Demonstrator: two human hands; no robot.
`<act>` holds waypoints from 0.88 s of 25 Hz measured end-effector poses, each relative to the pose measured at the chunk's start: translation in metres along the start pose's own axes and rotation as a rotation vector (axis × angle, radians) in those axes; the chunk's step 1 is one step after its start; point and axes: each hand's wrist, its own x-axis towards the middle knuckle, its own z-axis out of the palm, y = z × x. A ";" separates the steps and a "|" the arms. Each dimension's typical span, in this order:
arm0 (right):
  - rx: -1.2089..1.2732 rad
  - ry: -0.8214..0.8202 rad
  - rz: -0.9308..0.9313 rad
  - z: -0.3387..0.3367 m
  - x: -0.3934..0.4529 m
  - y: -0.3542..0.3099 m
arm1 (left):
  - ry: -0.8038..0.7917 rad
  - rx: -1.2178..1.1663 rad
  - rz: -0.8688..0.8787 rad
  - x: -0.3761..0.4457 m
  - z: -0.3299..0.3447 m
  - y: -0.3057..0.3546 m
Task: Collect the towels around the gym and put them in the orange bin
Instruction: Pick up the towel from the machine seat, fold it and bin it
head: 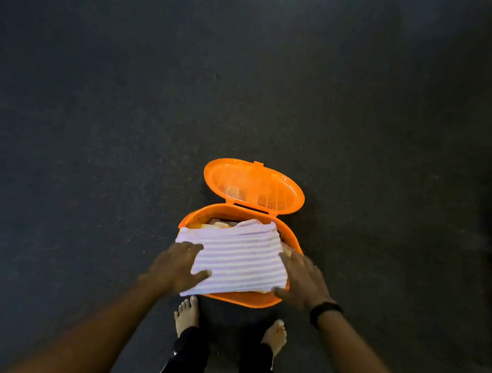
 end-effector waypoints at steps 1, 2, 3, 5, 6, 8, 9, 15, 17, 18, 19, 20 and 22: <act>-0.020 0.004 -0.019 0.023 0.018 0.005 | -0.023 0.038 -0.021 0.019 0.025 0.000; -0.030 0.021 -0.049 0.043 0.037 0.007 | -0.041 0.071 -0.028 0.039 0.051 -0.001; -0.027 0.047 -0.093 0.060 0.055 0.008 | -0.036 0.116 -0.019 0.056 0.074 -0.003; -0.070 0.048 -0.177 0.092 0.091 0.007 | 0.000 0.259 0.027 0.088 0.118 -0.018; -0.114 0.054 -0.207 0.110 0.110 0.006 | 0.006 0.304 0.017 0.103 0.140 -0.029; -0.194 0.098 -0.245 0.145 0.140 0.009 | -0.011 0.330 -0.009 0.134 0.167 -0.048; -0.213 0.121 -0.250 0.158 0.149 0.011 | 0.016 0.355 0.007 0.149 0.172 -0.056; -0.141 0.270 -0.154 0.205 0.178 0.022 | 0.168 0.497 0.190 0.218 0.178 -0.093; -0.133 0.287 -0.141 0.217 0.191 0.020 | 0.165 0.480 0.183 0.231 0.186 -0.099; -0.138 0.299 -0.141 0.225 0.200 0.019 | 0.169 0.472 0.183 0.239 0.189 -0.105; -0.141 0.315 -0.142 0.231 0.210 0.020 | 0.184 0.454 0.197 0.249 0.195 -0.112; -0.144 0.325 -0.144 0.236 0.219 0.021 | 0.178 0.431 0.209 0.258 0.198 -0.118; -0.159 0.339 -0.160 0.244 0.235 0.026 | 0.165 0.393 0.230 0.272 0.203 -0.126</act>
